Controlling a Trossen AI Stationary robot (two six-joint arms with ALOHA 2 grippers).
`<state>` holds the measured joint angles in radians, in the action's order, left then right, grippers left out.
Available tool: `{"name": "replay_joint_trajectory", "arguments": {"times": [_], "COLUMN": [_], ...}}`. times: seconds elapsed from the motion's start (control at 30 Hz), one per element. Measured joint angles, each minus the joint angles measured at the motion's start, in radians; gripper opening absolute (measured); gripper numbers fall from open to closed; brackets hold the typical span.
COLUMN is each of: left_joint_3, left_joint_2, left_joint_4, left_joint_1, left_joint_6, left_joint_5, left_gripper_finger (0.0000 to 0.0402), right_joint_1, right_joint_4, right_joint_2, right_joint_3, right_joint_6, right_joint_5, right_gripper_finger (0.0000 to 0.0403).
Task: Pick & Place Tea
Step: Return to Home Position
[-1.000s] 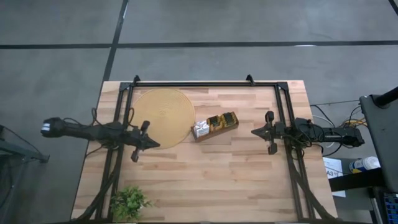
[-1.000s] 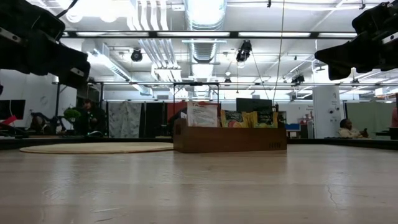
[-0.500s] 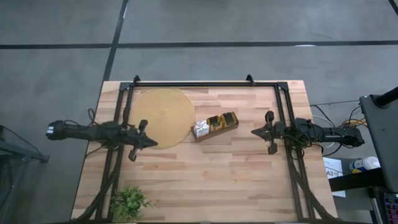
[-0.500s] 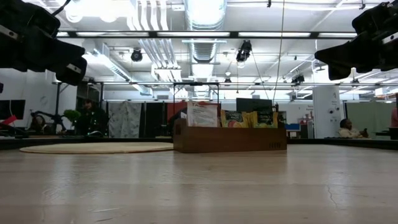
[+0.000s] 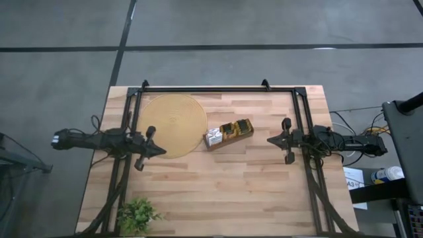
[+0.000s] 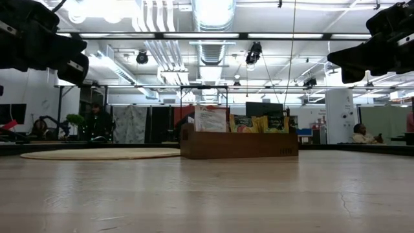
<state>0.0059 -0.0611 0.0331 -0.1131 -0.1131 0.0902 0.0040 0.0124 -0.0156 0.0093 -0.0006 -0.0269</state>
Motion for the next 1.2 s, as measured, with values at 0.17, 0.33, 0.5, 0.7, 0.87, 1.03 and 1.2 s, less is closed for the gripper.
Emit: {"name": "replay_joint_trajectory", "arguments": {"times": [0.17,0.33,0.5,0.7,0.87,1.03,1.2], "left_joint_3": [0.000,0.000,0.000,0.000,0.000,0.000,0.000], "left_joint_2": [0.034,0.054,0.058,0.061,0.061,0.061,0.061], "left_joint_4": [0.002,0.006,0.008,-0.004,-0.011,-0.010,-0.011], "left_joint_1": [0.000,0.000,0.001,0.001,0.001,0.001,0.002], "left_joint_6": [0.000,0.000,0.000,-0.031,0.010,0.025,0.029], "left_joint_5": [0.000,0.000,0.000,-0.003,-0.043,-0.188,-0.198], "left_gripper_finger": [0.0000,0.0000,0.0000,0.0000,0.0000,0.0000,0.0000], "right_joint_1": [0.000,0.000,0.000,0.000,0.000,0.000,0.000], "right_joint_4": [0.000,0.000,0.000,0.000,0.000,0.000,0.000], "right_joint_2": [0.000,0.000,0.000,0.000,0.000,0.000,0.000], "right_joint_3": [0.000,0.000,0.000,0.000,0.000,0.000,0.000], "right_joint_6": [0.000,0.000,0.000,0.000,0.000,0.000,0.000], "right_joint_5": [0.000,0.000,0.000,0.000,0.000,0.000,0.000], "right_gripper_finger": [0.0008,0.0009,0.0009,0.0008,0.0008,0.0009,0.0008]}}
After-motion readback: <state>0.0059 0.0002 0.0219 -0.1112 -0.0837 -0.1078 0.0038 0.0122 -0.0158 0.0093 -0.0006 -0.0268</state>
